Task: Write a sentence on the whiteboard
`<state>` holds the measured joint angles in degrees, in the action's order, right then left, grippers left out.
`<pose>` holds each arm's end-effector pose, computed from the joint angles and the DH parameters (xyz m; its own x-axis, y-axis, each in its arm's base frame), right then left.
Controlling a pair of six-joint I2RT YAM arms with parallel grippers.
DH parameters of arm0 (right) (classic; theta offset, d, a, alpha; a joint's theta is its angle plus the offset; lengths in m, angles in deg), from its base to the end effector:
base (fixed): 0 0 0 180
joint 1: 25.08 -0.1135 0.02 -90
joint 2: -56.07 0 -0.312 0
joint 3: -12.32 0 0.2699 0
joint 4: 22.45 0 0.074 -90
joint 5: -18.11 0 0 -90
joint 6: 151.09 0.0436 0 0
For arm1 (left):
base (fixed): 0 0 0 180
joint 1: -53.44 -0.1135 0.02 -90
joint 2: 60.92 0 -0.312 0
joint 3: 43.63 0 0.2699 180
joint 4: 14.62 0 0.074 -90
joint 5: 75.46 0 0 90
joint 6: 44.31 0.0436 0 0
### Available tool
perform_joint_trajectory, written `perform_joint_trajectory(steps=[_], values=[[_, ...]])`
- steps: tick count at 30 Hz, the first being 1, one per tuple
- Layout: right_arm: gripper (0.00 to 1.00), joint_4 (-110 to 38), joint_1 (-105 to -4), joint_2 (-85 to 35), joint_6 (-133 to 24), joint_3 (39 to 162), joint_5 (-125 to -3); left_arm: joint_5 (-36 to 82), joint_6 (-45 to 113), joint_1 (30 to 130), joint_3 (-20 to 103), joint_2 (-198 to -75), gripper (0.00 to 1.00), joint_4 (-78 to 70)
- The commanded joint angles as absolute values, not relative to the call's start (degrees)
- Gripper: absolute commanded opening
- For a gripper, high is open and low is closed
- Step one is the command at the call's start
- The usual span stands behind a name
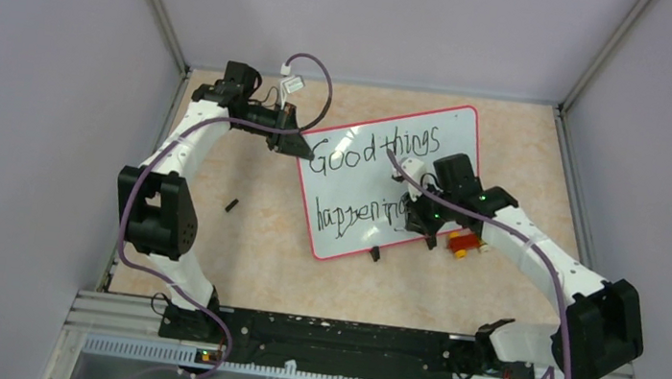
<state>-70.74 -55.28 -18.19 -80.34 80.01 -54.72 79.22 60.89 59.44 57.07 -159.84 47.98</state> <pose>0.2269 0.1470 0.2883 -0.4604 -0.6324 -0.6230 -0.8254 0.5633 0.0381 0.3771 -0.0793 0.3492 -0.7113 0.1875 -0.6774 0.6938 0.3421 -0.6338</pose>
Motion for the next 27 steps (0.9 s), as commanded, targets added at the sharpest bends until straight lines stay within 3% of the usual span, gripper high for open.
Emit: perform_joint_trajectory(steps=[1,12,27], values=[[0.0,-67.3,-55.7,-18.2,-79.7,84.6,-54.5,73.6,64.2,59.3,58.9,-159.6,0.0,44.0],[0.0,-73.8,-53.4,-10.8,-82.0,80.1,-53.7,73.8,64.2,59.3,59.0,-159.6,0.0,44.0],[0.0,-70.6,-48.1,-13.5,-84.2,78.7,-56.4,73.5,64.1,59.3,58.9,-159.5,0.0,43.9]])
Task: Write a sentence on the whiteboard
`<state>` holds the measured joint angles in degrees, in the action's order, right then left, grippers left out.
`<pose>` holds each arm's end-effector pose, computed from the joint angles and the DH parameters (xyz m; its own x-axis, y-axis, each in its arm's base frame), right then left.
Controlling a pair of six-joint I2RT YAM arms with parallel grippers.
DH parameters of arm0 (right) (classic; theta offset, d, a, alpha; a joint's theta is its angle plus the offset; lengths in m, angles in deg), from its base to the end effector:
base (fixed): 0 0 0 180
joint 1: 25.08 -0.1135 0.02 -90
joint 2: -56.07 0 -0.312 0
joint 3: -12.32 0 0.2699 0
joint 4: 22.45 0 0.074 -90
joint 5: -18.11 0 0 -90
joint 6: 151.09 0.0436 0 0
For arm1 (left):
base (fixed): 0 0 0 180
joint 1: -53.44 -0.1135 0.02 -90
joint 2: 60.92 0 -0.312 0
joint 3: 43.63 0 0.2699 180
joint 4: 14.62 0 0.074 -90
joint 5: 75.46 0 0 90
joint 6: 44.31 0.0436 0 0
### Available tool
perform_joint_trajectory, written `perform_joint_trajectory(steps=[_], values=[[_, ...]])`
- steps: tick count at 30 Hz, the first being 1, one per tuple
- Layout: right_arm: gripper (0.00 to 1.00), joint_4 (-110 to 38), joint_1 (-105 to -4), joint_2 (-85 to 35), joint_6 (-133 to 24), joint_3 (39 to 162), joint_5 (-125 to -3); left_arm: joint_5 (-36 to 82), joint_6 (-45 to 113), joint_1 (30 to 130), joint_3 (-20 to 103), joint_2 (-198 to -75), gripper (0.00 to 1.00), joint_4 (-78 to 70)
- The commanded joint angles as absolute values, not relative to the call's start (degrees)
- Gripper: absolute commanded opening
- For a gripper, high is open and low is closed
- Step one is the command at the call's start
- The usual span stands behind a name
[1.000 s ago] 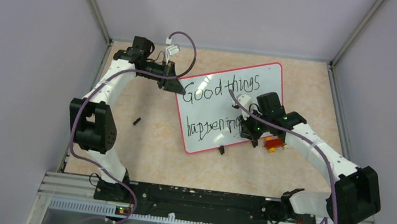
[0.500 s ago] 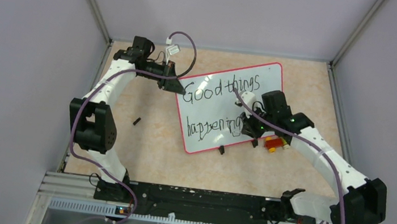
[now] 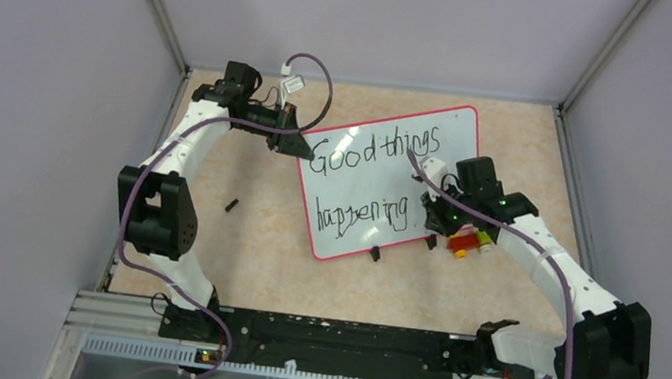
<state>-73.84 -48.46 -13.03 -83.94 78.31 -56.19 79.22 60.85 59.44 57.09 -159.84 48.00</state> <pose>0.2207 0.1083 0.2959 -0.4843 -0.6166 -0.6207 -0.7751 0.6314 -0.0225 0.3771 -0.0793 0.3493 -0.7118 0.1873 -0.6770 0.6933 0.3422 -0.6342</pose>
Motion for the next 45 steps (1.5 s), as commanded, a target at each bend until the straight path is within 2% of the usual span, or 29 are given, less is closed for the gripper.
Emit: perform_joint_trajectory(steps=[1,16,27,35,45], values=[[0.0,-70.1,-48.2,-13.6,-84.0,78.8,-56.2,73.5,64.2,59.3,58.8,-159.5,0.0,44.0],[0.0,-69.7,-47.8,-15.7,-84.9,78.9,-58.3,73.2,64.4,59.3,58.8,-159.4,0.0,43.9],[0.0,-74.5,-47.8,-12.4,-83.6,86.5,-50.6,74.1,63.1,59.3,59.2,-159.3,0.0,42.9],[0.0,-76.7,-47.8,-12.5,-80.9,93.8,-45.1,73.7,62.1,59.3,60.9,-158.4,0.32,42.3],[0.0,-74.3,-47.8,-13.1,-77.3,96.5,-40.1,72.8,62.2,56.2,66.5,-156.6,0.78,46.1]])
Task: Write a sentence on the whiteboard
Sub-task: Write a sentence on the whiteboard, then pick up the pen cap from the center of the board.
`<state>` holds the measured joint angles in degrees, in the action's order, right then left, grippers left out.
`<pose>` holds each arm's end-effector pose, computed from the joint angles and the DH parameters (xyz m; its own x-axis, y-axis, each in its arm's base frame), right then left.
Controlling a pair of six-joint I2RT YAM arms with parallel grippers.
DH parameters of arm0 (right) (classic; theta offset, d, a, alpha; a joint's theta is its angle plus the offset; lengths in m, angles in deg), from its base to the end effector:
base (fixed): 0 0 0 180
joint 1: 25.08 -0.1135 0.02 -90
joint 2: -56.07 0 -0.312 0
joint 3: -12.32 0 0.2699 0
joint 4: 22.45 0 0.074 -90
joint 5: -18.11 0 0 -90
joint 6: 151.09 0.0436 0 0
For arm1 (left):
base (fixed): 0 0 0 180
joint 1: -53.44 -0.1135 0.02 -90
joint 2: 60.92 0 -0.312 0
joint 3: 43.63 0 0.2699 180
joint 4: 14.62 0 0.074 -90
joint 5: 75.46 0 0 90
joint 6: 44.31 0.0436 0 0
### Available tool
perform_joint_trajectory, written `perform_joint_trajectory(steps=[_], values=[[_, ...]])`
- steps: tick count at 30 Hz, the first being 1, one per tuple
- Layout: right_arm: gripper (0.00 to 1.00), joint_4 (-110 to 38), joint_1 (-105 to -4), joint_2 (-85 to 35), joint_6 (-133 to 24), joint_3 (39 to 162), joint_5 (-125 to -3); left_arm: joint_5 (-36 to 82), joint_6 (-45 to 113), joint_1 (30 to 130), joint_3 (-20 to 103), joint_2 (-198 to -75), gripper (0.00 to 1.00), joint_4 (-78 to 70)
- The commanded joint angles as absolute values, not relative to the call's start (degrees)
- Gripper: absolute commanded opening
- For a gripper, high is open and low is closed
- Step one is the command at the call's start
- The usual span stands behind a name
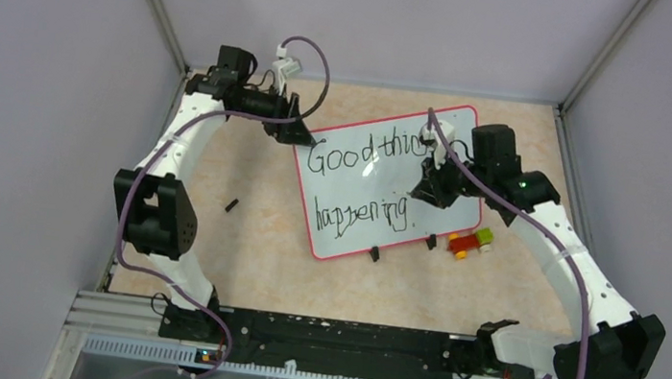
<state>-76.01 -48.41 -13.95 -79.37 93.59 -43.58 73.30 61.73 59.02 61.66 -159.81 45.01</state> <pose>0.2317 0.1224 0.3837 -0.3765 -0.4631 -0.8023 -0.8307 0.5521 0.0712 0.3888 -0.0754 0.3744 -0.6115 0.2037 -0.7645 0.7583 0.4267 -0.4928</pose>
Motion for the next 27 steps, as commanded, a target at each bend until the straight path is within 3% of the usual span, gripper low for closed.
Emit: perform_joint_trajectory(steps=[1,8,16,27], values=[[0.0,-73.9,-47.8,-12.8,-77.0,96.4,-40.1,73.2,62.3,54.5,67.6,-156.2,0.81,46.8],[0.0,-70.1,-47.8,-11.2,-74.7,93.7,-38.6,65.9,70.6,43.0,70.4,-152.1,0.87,56.9],[0.0,-67.2,-47.8,-11.5,-73.3,91.1,-36.6,51.6,87.4,34.1,55.1,-149.2,0.78,63.8],[0.0,-67.8,-47.8,-11.4,-72.3,92.2,-35.0,38.5,90.6,38.5,37.9,-151.0,0.67,52.4]])
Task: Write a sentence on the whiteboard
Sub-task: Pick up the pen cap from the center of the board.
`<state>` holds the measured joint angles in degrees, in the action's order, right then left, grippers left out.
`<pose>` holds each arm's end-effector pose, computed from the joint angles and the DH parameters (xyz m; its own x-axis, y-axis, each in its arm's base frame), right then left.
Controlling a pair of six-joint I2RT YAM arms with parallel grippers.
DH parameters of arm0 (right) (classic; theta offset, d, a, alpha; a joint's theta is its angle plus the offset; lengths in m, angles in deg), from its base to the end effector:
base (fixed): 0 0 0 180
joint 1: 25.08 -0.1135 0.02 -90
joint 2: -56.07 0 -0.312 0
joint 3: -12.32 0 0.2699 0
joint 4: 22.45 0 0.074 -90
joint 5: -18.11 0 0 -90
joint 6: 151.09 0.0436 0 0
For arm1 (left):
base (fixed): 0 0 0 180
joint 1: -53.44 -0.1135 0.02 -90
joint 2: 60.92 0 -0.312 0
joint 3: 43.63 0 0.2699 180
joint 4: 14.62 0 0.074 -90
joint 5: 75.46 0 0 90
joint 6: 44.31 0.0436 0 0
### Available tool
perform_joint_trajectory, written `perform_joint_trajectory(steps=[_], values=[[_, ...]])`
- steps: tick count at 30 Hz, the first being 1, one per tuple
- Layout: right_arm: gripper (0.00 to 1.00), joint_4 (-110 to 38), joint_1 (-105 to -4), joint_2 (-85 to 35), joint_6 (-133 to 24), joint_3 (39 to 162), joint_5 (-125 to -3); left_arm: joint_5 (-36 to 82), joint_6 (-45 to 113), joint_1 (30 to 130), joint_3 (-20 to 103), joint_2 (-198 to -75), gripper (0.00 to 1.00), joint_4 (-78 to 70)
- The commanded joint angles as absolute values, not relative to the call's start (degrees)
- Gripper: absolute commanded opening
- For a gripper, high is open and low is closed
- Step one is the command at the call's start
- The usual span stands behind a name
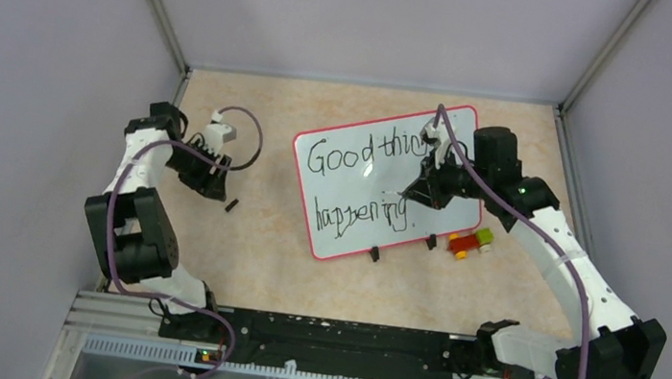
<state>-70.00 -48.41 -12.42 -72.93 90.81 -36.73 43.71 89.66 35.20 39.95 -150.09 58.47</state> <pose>0.2273 0.1254 0.3838 -0.3953 -0.3532 -0.8480 -0.8420 0.5082 0.1808 0.2974 0.0756 0.2893 -0.7969 0.3757 -0.4731 0.5153 0.8315 -0.2077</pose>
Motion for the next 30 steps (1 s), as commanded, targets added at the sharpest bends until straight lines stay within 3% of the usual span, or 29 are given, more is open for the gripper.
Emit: perform_joint_trajectory(steps=[1,22,30], values=[[0.0,-67.9,-47.8,-11.3,-72.3,92.2,-35.0,37.6,90.0,39.2,37.1,-151.5,0.67,51.3],[0.0,-68.2,-47.8,-11.4,-72.7,92.3,-36.0,26.6,85.6,46.7,26.2,-159.7,0.43,34.4],[0.0,-67.3,-47.8,-12.1,-70.2,93.1,-35.5,24.9,86.7,46.2,24.5,-158.3,0.12,34.3]])
